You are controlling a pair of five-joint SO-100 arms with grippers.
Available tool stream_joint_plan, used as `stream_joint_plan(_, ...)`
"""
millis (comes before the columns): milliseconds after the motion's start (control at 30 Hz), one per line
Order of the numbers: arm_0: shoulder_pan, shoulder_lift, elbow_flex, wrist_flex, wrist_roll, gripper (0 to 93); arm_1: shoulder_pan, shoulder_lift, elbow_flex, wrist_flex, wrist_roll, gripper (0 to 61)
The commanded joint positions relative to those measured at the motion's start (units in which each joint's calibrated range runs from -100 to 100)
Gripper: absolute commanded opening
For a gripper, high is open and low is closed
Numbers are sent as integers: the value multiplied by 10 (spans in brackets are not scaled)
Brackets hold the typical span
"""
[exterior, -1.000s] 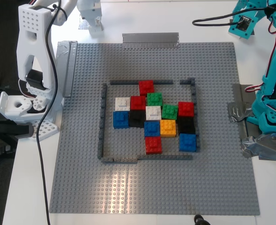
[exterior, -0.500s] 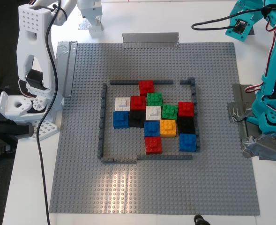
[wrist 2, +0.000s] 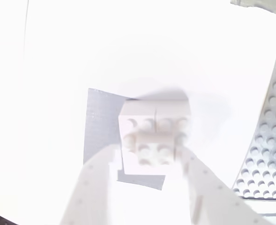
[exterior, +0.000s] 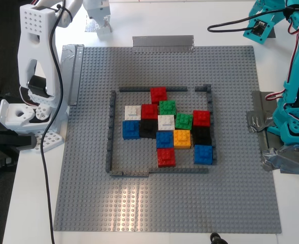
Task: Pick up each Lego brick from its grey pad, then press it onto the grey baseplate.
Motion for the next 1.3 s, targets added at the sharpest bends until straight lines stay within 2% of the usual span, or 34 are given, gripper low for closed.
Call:
stream_joint_plan(0,5,-1,-4,-2,-4,151,-4,-5,-28,-8,-1,58)
stream_joint_plan(167,3,-1,-4,-10,-15,135,-2,-15,-26,-5,3,3)
stream_joint_plan(300,3,-1,-4,-10,-24,134,-1,-41,-12,-4,9,2)
stream_joint_plan(467,1,-1,-3,-10,-36,66,10,-89,-18,12,-5,2)
stream_joint_plan(700,-2,-1,-3,-9,-47,55,20,-180,31,34,-13,2)
stream_joint_plan(867,-3,-9,-4,-3,-47,0,30,-226,45,55,-27,2)
stream_joint_plan(967,-3,-24,-16,-2,-69,0,38,-253,56,70,-32,2)
stream_joint_plan(1267,-67,-164,-1,138,-104,0,107,-393,178,93,-66,2)
